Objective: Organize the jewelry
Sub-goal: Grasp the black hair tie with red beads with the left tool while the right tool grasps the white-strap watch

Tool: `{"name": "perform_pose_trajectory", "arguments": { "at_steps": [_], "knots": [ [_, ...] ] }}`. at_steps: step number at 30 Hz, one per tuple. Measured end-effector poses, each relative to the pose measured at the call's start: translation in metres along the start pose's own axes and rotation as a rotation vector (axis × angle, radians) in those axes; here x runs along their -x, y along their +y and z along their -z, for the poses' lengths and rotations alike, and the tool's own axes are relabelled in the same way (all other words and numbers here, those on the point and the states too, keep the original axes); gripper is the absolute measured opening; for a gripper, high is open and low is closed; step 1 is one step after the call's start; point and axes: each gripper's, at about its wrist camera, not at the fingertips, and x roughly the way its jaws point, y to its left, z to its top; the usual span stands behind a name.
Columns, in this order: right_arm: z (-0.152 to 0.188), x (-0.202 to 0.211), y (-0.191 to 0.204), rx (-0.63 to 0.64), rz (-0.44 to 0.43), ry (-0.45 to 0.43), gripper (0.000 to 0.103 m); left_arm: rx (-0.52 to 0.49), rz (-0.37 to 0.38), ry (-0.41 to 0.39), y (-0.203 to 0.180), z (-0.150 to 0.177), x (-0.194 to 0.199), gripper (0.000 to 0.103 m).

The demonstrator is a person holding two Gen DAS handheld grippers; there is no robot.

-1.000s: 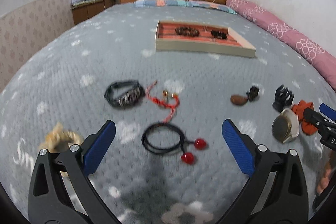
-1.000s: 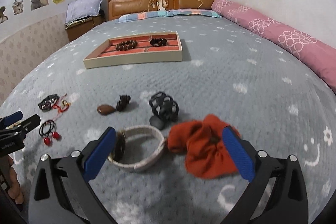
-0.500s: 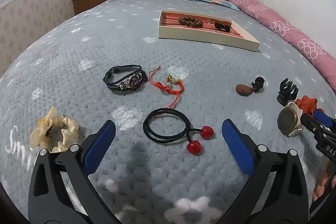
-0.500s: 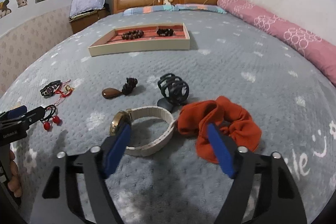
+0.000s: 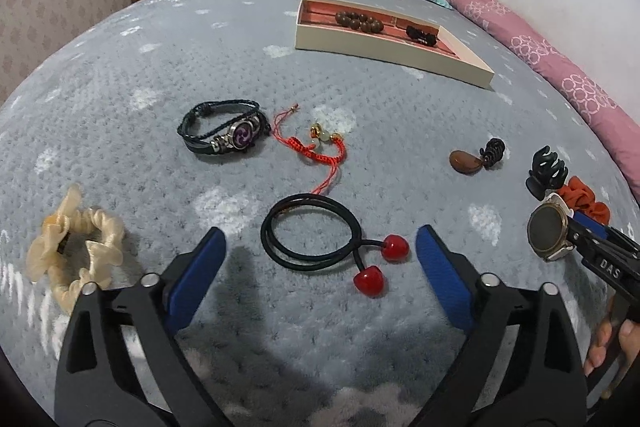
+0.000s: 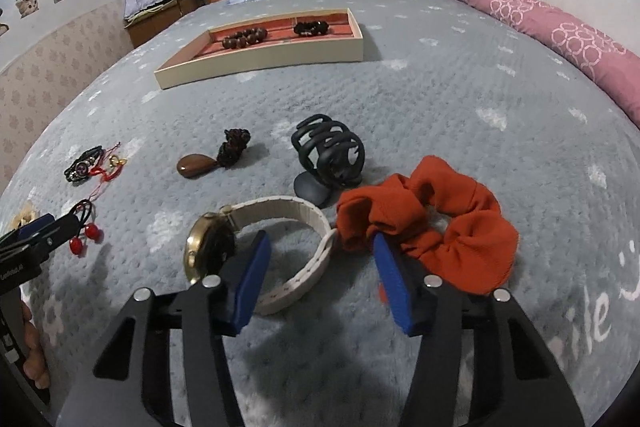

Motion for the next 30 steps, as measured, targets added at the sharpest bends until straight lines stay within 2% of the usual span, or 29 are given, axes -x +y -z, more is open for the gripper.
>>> {"name": "perform_pose_trajectory", "arguments": {
  "at_steps": [5,13,19,30],
  "knots": [
    [0.0,-0.005,0.0,0.0,-0.003,0.019,0.035,-0.008,0.012,0.031,-0.003,0.0,-0.008,0.078],
    [0.003,-0.001,-0.005,-0.036,-0.062,0.002,0.019,-0.026,0.023,0.043,-0.008,-0.003,-0.014,0.073],
    [0.005,0.003,-0.009,-0.064,-0.103,-0.012,0.016,-0.03,0.042,0.037,-0.009,-0.002,-0.012,0.064],
    [0.005,0.002,-0.006,-0.045,-0.087,0.02,0.02,-0.041,0.059,0.037,-0.011,-0.001,-0.012,0.059]
  ]
}}
